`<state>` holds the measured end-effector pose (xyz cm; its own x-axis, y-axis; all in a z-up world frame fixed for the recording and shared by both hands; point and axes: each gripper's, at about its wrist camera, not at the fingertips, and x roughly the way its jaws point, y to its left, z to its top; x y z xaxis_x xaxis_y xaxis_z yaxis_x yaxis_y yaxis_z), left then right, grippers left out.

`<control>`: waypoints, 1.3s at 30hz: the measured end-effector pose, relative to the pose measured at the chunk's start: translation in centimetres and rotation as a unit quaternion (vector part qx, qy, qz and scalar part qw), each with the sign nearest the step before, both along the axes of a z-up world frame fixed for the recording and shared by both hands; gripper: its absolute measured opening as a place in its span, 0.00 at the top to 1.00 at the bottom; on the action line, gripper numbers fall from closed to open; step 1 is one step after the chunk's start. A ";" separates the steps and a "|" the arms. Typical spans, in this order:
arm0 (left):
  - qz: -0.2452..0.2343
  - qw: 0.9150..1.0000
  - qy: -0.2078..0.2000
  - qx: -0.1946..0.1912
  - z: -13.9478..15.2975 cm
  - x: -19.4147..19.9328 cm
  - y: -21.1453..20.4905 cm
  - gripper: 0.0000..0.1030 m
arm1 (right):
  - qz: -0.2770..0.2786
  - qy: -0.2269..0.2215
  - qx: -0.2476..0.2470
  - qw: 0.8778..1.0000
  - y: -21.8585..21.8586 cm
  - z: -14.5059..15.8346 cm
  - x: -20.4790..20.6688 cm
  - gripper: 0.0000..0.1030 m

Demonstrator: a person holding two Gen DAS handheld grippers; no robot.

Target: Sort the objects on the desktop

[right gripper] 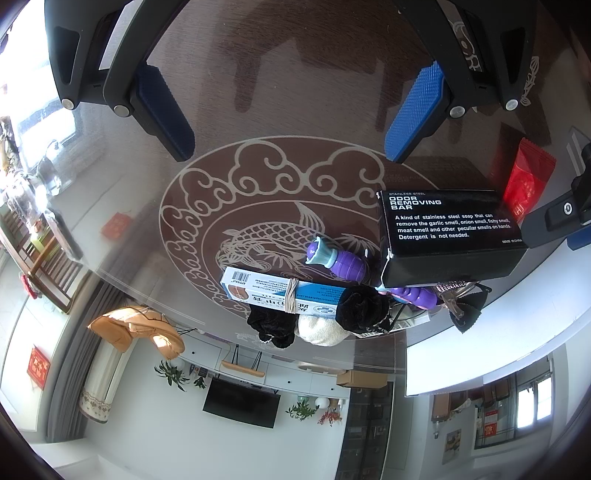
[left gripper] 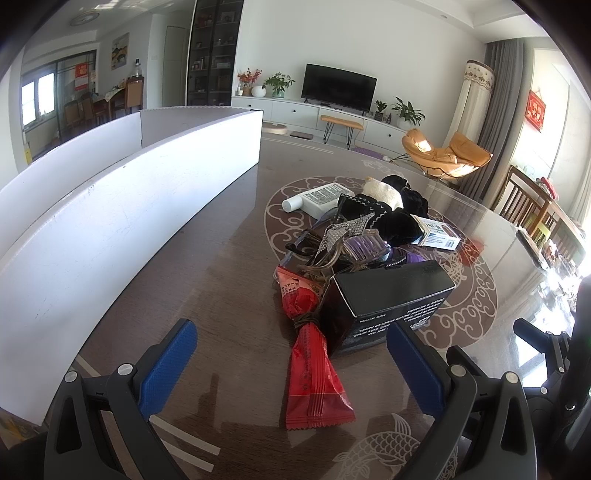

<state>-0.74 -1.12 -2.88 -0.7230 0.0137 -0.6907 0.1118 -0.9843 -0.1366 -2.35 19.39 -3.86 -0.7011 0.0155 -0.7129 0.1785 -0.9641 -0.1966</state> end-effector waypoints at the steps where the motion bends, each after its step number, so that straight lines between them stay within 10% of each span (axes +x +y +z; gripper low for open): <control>1: 0.000 1.000 0.000 -0.001 0.0 0.0 0.0 0.00 | 0.000 0.000 0.000 1.000 0.0 0.0 0.0 0.00; 39: 0.036 0.999 -0.039 0.011 -1.0 -0.6 -1.5 0.00 | -0.012 0.000 -0.040 0.999 1.1 0.4 -0.1 0.00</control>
<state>-1.37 -2.63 -3.89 -0.6659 -0.0205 -0.7457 0.1937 -0.9701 -0.1462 -2.44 20.51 -3.51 -0.7009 -0.0253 -0.7128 0.1551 -0.9809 -0.1177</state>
